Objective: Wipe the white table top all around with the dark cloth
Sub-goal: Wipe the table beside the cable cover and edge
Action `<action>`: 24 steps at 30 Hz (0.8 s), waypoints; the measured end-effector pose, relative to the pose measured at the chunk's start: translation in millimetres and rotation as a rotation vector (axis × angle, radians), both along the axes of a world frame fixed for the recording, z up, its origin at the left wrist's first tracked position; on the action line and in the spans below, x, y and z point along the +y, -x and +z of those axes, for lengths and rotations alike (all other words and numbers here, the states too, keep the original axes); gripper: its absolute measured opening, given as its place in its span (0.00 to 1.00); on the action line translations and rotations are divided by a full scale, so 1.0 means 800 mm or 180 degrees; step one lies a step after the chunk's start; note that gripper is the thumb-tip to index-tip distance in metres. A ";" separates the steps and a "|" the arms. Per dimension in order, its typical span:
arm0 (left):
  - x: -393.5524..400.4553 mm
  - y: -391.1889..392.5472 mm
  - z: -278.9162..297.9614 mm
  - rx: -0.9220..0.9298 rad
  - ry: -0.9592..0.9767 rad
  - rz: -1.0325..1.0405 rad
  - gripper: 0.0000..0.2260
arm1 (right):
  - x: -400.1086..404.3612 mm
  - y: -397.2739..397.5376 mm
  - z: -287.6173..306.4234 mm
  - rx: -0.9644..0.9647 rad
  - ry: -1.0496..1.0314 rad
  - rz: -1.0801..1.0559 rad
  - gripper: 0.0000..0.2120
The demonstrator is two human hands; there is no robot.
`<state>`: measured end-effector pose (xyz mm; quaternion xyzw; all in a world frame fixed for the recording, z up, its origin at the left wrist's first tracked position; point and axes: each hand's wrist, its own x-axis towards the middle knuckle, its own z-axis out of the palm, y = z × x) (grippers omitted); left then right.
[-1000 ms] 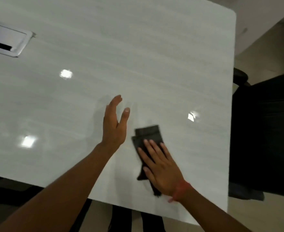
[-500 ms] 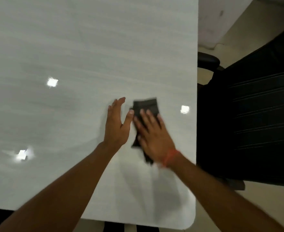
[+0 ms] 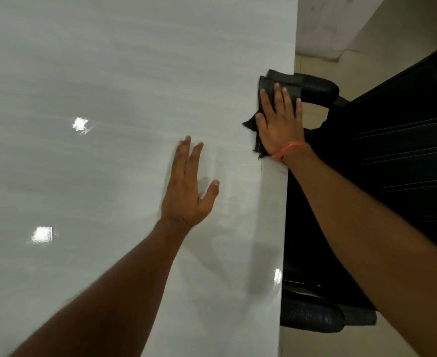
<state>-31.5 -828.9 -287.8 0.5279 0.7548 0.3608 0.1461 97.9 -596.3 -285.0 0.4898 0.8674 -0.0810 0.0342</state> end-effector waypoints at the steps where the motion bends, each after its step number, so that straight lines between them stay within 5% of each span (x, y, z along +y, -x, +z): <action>1: 0.000 0.001 0.001 0.0021 -0.0001 -0.0019 0.34 | -0.020 -0.009 -0.001 0.0003 -0.0062 0.0048 0.28; 8: 0.001 -0.003 0.006 0.0079 0.0199 -0.0018 0.34 | -0.228 -0.107 0.009 -0.0084 0.0133 0.0510 0.30; 17: 0.000 -0.002 -0.008 0.0214 0.0081 -0.0028 0.33 | 0.026 0.007 -0.005 0.0088 0.0032 -0.0066 0.28; 24: -0.010 -0.006 0.002 0.0122 0.0025 -0.0108 0.31 | -0.198 -0.088 -0.006 0.0099 -0.0016 0.0065 0.30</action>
